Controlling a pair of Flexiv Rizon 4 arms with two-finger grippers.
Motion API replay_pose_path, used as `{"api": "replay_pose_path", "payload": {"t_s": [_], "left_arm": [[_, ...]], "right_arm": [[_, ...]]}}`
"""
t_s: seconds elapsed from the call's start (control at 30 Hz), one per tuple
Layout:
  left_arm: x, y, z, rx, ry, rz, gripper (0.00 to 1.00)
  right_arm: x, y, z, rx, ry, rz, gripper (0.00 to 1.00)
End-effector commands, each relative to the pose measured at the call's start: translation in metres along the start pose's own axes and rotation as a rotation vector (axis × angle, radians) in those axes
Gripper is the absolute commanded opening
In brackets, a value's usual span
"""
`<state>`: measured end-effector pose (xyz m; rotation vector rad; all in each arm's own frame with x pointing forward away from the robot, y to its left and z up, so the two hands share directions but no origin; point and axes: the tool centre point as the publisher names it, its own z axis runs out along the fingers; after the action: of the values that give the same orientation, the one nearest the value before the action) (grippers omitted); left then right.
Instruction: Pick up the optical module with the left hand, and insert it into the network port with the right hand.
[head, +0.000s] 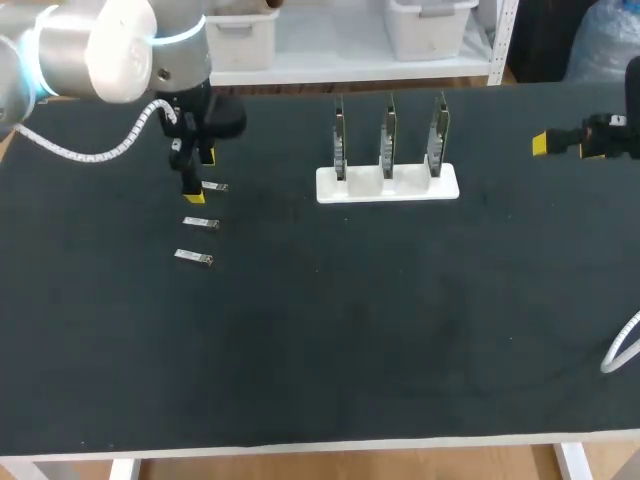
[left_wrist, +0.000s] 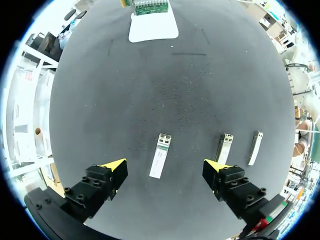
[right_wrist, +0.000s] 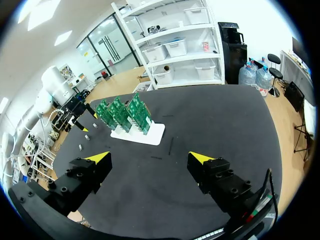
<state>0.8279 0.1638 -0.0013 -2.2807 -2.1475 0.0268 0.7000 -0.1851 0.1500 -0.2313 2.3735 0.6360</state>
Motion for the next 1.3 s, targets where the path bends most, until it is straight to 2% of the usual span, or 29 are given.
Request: {"api": "replay_pose_path", "payload": {"t_s": [0.03,0.4,0.83,1.3], "left_arm": [[0.003,0.004,0.004,0.014,-0.007,-0.005,1.00],[0.001,0.002,0.010,0.012,-0.016,0.018,1.00],[-0.002,-0.001,0.015,0.014,0.027,0.051,1.00],[0.002,0.004,0.017,0.010,0.037,0.053,1.00]], "right_arm": [[0.000,0.000,0.000,0.000,0.000,0.000,1.00],[0.000,0.000,0.000,0.000,0.000,0.000,1.00],[0.000,0.000,0.000,0.000,0.000,0.000,1.00],[0.000,0.000,0.000,0.000,0.000,0.000,1.00]]}}
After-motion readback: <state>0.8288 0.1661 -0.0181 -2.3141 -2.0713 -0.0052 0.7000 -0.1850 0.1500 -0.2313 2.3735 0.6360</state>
